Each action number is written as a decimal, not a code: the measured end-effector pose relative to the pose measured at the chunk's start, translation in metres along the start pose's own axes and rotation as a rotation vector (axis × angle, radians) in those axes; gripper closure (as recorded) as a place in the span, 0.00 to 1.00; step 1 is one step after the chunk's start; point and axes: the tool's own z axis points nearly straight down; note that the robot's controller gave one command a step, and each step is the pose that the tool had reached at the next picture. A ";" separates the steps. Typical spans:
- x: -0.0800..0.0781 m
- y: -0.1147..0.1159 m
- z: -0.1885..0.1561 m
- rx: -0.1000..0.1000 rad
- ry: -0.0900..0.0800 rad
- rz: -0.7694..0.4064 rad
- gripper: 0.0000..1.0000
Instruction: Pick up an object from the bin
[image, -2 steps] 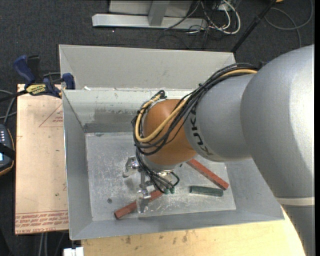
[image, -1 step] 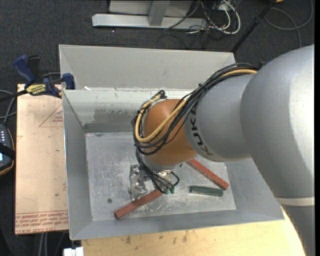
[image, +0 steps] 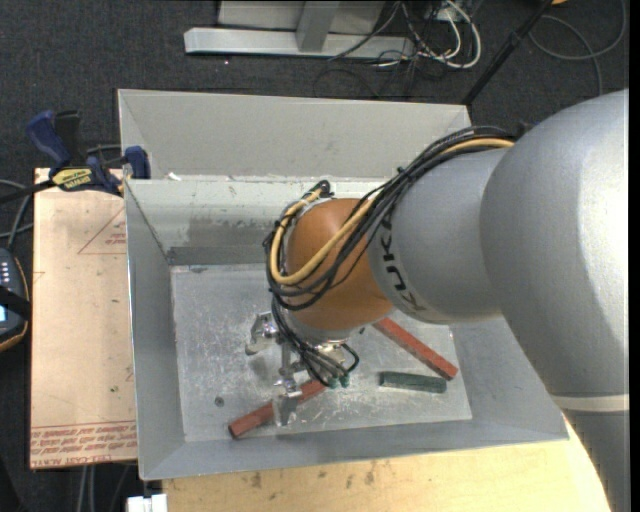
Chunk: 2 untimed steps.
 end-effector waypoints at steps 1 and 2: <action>0.000 0.000 0.000 0.000 0.000 0.000 0.00; 0.016 0.005 0.021 -0.001 -0.021 -0.182 1.00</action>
Offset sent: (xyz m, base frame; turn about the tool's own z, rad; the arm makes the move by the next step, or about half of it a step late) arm -0.0228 -0.0019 -0.0285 -0.1845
